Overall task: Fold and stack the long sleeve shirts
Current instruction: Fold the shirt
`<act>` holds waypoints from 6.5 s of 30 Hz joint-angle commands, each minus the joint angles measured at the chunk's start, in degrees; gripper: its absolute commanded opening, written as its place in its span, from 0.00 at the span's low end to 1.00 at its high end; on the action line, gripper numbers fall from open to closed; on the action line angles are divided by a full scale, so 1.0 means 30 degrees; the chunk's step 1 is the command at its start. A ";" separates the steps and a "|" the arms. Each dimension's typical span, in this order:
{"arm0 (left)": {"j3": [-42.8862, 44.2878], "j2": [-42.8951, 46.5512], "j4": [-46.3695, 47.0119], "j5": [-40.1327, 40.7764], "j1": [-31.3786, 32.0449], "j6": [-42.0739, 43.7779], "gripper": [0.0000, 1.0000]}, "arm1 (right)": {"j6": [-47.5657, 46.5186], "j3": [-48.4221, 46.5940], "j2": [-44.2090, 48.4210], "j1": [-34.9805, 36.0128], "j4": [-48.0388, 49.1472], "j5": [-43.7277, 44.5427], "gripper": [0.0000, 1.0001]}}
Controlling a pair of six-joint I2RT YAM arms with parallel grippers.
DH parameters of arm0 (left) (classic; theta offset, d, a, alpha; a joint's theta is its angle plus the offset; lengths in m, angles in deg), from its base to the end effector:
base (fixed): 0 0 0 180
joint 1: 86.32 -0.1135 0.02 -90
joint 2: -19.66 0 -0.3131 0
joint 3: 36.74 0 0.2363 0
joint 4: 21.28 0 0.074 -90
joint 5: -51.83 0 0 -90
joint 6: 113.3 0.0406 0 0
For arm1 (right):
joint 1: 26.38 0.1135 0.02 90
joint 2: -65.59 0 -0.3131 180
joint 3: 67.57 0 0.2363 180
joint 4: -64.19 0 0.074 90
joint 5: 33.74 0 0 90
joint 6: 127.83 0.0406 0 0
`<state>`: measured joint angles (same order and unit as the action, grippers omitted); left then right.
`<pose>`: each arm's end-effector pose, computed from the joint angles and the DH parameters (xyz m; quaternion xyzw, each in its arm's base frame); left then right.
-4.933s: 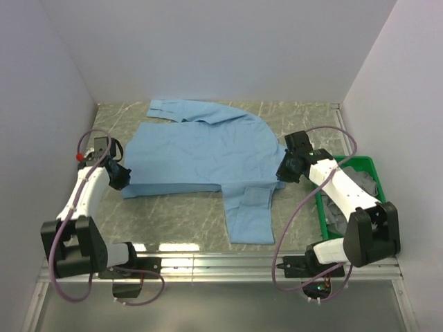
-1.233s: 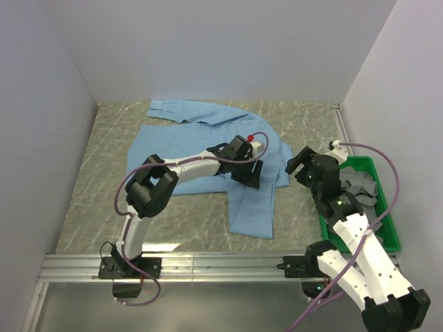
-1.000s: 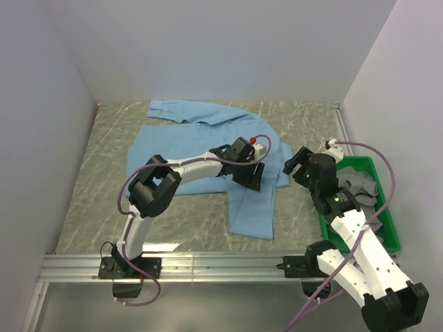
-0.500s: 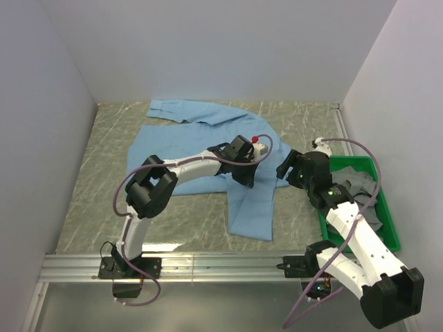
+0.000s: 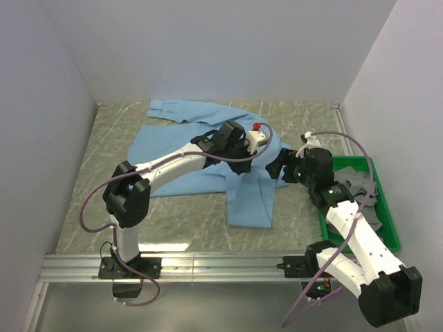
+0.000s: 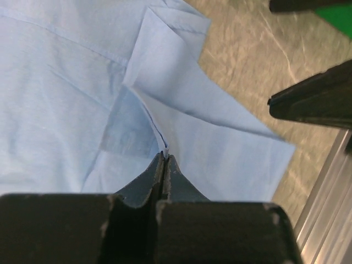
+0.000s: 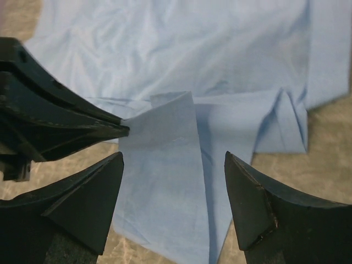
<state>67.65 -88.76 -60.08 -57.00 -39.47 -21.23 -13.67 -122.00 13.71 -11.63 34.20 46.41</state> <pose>0.2894 -0.3279 0.3175 0.4339 0.7959 -0.2890 0.3079 0.1568 0.0485 0.3178 0.0254 0.8523 0.2415 0.4633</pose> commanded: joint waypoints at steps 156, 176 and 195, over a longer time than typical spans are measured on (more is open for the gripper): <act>-1.3315 1.4607 0.3374 1.3659 -1.1867 -0.6636 0.94 | -1.1775 -1.0839 -1.8659 1.5711 -0.1553 1.1427 0.00; -1.2993 1.5397 0.2614 1.6938 -1.1867 -0.8623 0.99 | -0.7361 -2.0089 -1.7334 1.4276 -0.6212 0.6537 0.00; -1.2992 1.6482 0.1968 1.8288 -1.1867 -0.9888 0.99 | 0.1289 -2.3379 -2.1728 1.3690 -0.3167 -0.1026 0.00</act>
<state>27.57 -40.79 -54.51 -3.06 -75.10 -49.97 -14.79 -190.17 -50.70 30.03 19.14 46.76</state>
